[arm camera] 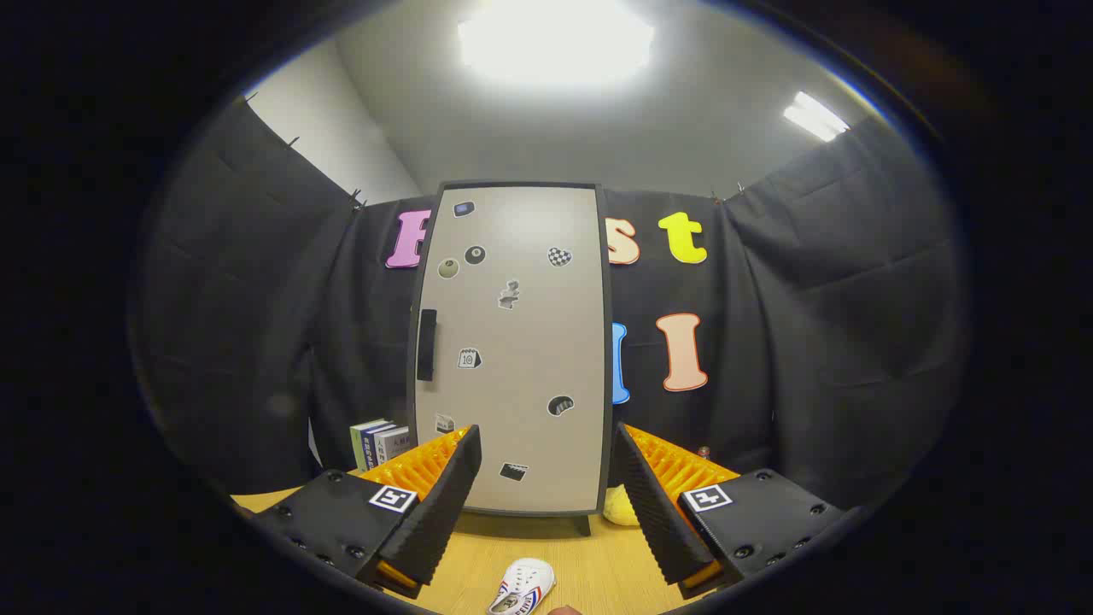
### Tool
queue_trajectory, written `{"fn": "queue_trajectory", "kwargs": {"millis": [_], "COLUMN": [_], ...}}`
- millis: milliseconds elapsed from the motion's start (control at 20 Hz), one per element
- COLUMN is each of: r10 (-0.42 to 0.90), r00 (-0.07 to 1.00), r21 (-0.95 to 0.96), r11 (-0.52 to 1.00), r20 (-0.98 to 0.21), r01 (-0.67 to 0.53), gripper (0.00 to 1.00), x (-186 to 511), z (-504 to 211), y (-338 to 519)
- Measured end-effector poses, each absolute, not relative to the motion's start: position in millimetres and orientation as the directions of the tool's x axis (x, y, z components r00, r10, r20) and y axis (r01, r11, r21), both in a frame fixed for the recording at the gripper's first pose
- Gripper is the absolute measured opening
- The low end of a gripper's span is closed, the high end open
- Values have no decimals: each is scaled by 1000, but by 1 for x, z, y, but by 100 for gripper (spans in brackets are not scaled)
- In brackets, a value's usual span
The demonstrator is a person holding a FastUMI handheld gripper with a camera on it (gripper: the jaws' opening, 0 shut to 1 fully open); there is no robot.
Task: Open the shoe cabinet door, grab the shoes and put them into the shoe cabinet, then close the shoe cabinet door.
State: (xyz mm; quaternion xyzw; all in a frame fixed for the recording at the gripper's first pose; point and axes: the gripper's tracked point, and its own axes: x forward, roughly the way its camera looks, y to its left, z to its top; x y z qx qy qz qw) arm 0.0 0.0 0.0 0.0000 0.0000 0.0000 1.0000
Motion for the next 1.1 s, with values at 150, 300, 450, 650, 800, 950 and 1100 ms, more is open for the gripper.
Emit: {"fn": "queue_trajectory", "kwargs": {"millis": [150, 300, 450, 650, 800, 950, 1100], "r10": [5, 2, 4, 13, 17, 25, 46], "r00": [1000, 1000, 1000, 999, 999, 998, 997], "r21": [10, 19, 26, 24, 10, 16, 21], "r11": [1000, 1000, 1000, 1000, 1000, 1000, 999], "r20": [-2, -5, -14, -31, -49, -56, -57], "r01": [-5, -1, -4, -13, -17, -24, -45], "gripper": [97, 97, 97, 97, 97, 97, 97], "x": [0, -1, -2, -2, -3, 1, 13], "z": [0, -1, -3, -7, -12, -12, -7], "y": [1, 0, 0, 1, 0, 3, 13]}}
